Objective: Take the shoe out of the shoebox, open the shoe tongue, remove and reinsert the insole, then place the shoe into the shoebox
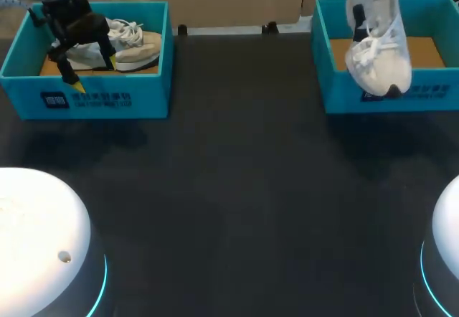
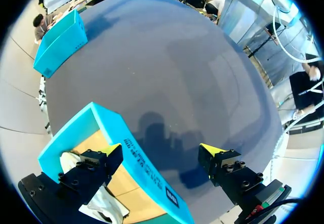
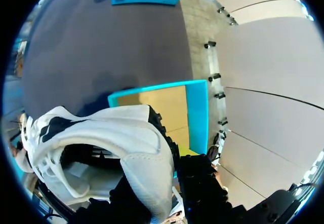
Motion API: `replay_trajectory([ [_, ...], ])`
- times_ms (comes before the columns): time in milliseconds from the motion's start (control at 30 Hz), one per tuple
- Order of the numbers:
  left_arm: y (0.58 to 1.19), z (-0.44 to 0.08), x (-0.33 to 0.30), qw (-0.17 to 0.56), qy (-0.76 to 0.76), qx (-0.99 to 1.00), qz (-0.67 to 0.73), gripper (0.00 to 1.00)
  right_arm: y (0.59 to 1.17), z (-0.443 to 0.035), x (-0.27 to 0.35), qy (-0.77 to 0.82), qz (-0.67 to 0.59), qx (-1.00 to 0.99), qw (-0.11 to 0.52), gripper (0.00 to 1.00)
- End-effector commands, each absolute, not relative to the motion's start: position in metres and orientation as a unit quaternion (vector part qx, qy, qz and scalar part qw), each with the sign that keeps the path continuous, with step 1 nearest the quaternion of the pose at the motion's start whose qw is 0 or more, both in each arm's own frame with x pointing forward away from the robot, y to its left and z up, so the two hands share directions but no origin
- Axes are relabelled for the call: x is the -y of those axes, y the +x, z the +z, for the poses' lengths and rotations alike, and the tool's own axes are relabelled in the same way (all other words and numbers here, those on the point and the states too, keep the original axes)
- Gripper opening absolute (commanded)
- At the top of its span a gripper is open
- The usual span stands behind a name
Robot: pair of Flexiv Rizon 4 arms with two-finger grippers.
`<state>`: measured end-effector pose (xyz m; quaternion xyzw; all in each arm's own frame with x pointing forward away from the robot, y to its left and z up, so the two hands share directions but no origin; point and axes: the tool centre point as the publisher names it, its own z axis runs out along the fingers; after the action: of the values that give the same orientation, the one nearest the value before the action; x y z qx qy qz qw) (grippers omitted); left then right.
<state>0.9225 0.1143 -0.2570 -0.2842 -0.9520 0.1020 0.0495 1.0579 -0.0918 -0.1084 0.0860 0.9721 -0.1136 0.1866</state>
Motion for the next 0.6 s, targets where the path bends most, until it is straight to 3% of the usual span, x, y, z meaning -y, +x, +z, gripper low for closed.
replay_trajectory([
  [33, 0.923, -0.257, -0.115, 0.051, -0.285, 0.952, 0.101, 1.00, 1.059, -0.106, 0.091, 0.086, -0.115, -0.972, 0.185, 0.00],
  [167, 0.923, -0.257, -0.115, 0.051, -0.285, 0.952, 0.101, 1.00, 1.059, -0.106, 0.091, 0.086, -0.115, -0.972, 0.185, 0.00],
  [600, 0.923, -0.257, -0.115, 0.051, -0.285, 0.952, 0.101, 1.00, 1.154, -0.105, 0.198, 0.081, -0.116, -0.968, 0.209, 0.00],
])
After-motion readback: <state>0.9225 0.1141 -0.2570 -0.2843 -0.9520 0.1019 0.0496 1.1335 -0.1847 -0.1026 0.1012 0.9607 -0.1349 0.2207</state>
